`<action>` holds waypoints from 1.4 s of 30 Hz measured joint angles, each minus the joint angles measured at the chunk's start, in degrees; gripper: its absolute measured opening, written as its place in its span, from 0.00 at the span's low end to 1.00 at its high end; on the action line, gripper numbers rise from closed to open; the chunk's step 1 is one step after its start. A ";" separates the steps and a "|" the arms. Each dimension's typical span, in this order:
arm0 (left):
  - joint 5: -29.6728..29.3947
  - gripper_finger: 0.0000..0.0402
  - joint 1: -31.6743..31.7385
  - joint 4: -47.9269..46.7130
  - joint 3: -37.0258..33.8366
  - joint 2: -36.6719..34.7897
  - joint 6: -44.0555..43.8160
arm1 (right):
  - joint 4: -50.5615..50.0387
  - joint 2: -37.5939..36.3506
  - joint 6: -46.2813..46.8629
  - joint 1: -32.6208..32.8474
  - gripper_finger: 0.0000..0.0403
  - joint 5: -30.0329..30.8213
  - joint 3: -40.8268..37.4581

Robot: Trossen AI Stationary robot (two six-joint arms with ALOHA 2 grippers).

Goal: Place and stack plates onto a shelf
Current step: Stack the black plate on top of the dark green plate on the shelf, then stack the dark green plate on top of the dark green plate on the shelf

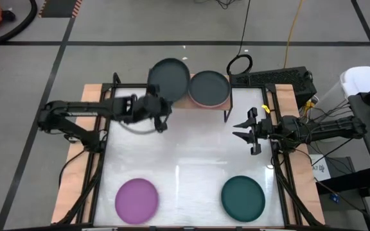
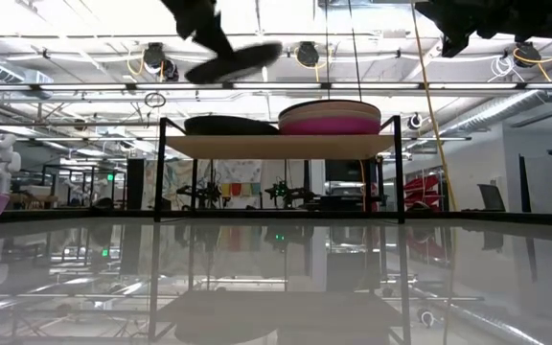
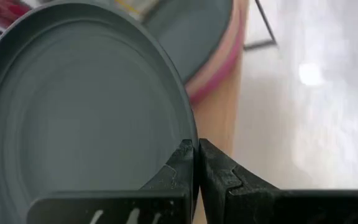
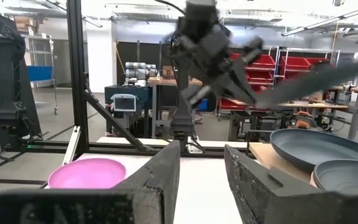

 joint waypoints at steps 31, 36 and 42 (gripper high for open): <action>13.55 0.33 9.64 -0.96 0.78 0.23 -11.98 | -1.63 0.20 -0.31 0.00 0.28 0.11 0.00; 17.96 0.33 6.71 12.98 0.98 -3.47 -12.37 | -3.11 0.32 -0.96 0.00 0.28 0.12 0.00; 18.25 0.33 2.00 27.39 -0.24 -9.03 -7.81 | -5.82 0.33 0.93 0.00 0.28 -0.17 0.00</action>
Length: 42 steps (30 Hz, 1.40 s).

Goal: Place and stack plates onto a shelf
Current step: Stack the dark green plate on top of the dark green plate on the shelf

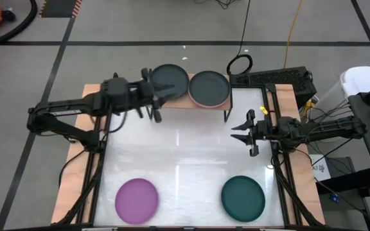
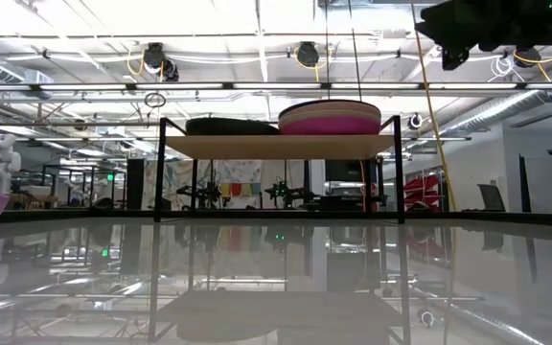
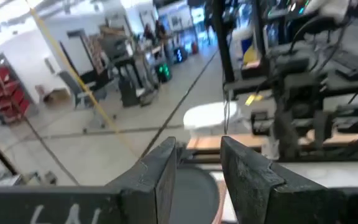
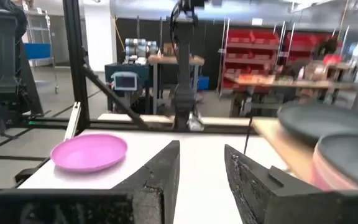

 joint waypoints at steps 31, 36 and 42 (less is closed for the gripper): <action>-5.34 0.33 -17.91 56.07 -42.65 -3.26 -9.91 | -16.82 11.79 0.92 1.31 0.28 -6.85 7.87; -5.34 0.33 -17.94 55.77 -42.63 -3.35 -10.33 | -29.94 17.65 2.06 3.17 0.28 -8.84 14.10; -5.34 0.33 -17.94 55.25 -42.63 -3.34 -10.75 | -36.06 24.69 8.70 6.67 0.28 -20.34 14.38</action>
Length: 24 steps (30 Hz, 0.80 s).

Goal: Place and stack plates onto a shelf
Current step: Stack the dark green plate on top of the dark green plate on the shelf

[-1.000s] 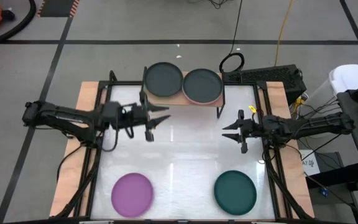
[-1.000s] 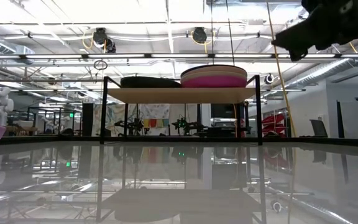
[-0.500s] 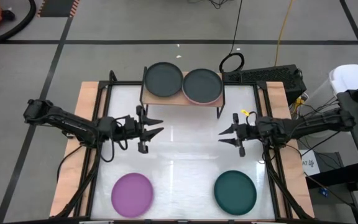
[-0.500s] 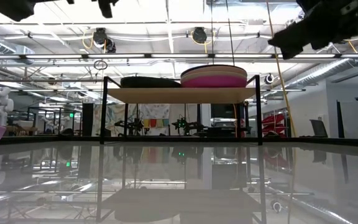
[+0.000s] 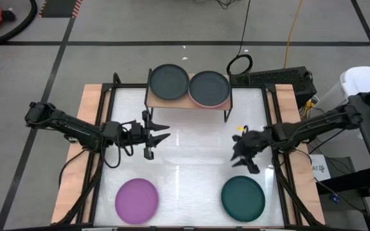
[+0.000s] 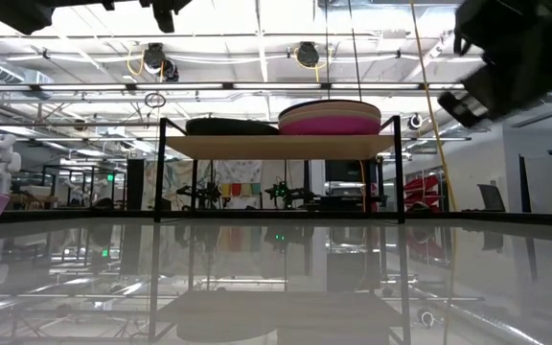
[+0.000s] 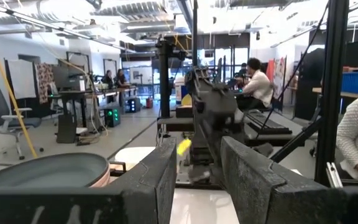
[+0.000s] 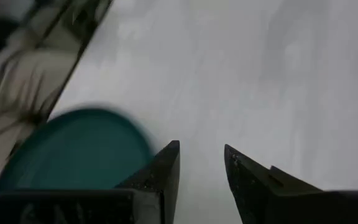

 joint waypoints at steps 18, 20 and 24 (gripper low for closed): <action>0.00 0.33 0.04 -1.92 0.08 -0.02 -2.76 | 0.98 15.58 2.79 8.98 0.28 -0.42 0.00; 0.00 0.33 0.04 -2.69 0.09 -0.02 -3.29 | 0.92 16.28 2.79 8.98 0.28 -0.36 0.00; 0.00 0.33 0.04 -3.17 0.09 -0.02 -3.73 | 0.96 17.23 2.79 8.98 0.28 -0.38 0.00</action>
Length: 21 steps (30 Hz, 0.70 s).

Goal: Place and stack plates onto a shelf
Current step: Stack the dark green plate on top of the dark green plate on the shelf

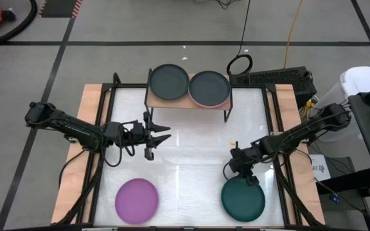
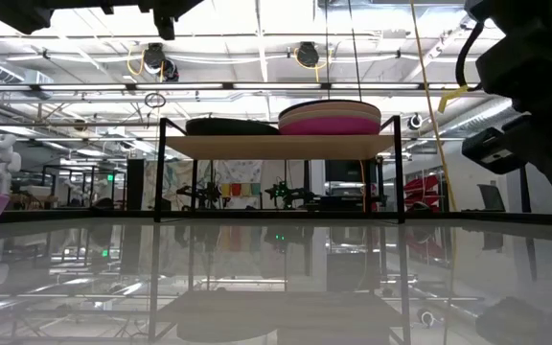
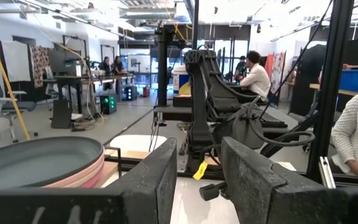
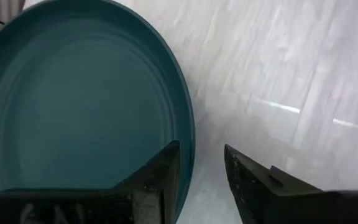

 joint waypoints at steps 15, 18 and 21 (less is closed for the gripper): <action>0.00 0.33 0.00 -0.99 0.00 0.00 -0.72 | -0.09 0.14 1.31 0.00 0.12 -0.09 0.00; 0.00 0.33 0.00 -1.66 0.00 0.00 -0.72 | -0.29 0.14 1.26 0.00 0.02 -0.26 0.00; -0.02 0.33 0.00 -2.46 0.00 0.00 -0.72 | -0.34 0.14 1.39 0.00 0.03 -0.24 0.00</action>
